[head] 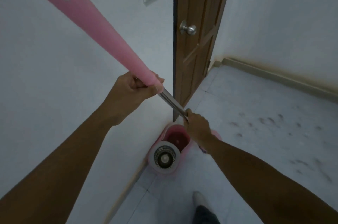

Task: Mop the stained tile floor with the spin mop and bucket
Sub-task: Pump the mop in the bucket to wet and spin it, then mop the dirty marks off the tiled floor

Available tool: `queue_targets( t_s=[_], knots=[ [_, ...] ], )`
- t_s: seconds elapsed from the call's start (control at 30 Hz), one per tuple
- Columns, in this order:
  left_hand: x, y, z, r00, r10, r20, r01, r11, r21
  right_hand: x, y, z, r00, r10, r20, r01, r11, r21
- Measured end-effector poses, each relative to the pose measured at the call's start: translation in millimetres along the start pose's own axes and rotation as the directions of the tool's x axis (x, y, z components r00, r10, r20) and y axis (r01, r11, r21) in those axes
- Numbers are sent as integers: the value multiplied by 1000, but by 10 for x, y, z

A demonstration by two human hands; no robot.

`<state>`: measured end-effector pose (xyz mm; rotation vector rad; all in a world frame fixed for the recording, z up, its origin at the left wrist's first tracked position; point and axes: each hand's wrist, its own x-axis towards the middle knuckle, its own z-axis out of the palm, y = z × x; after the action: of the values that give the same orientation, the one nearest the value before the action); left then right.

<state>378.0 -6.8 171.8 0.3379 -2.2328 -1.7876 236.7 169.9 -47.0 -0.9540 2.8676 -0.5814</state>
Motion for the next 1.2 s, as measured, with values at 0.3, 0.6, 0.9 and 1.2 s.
queue_targets(
  t_s=[0.3, 0.6, 0.9, 1.2],
  knots=[
    [-138, -106, 1040, 651, -489, 580, 387, 872, 300, -1220, 1467, -150, 991, 102, 88, -84, 978, -190],
    [-666, 55, 2998, -41, -815, 578, 699, 390, 599, -2395, 2871, -367, 910, 414, 16, -405, 899, -166],
    [-1230, 113, 5284, 259, -795, 549, 426, 604, 674, -3447, 3681, -962, 383, 656, 651, 105, -731, 675],
    [-1726, 265, 6852, 144, -774, 616, 589, 568, 575, -4079, 4839, -1513, 137, 797, 588, 116, -602, 790]
  ],
)
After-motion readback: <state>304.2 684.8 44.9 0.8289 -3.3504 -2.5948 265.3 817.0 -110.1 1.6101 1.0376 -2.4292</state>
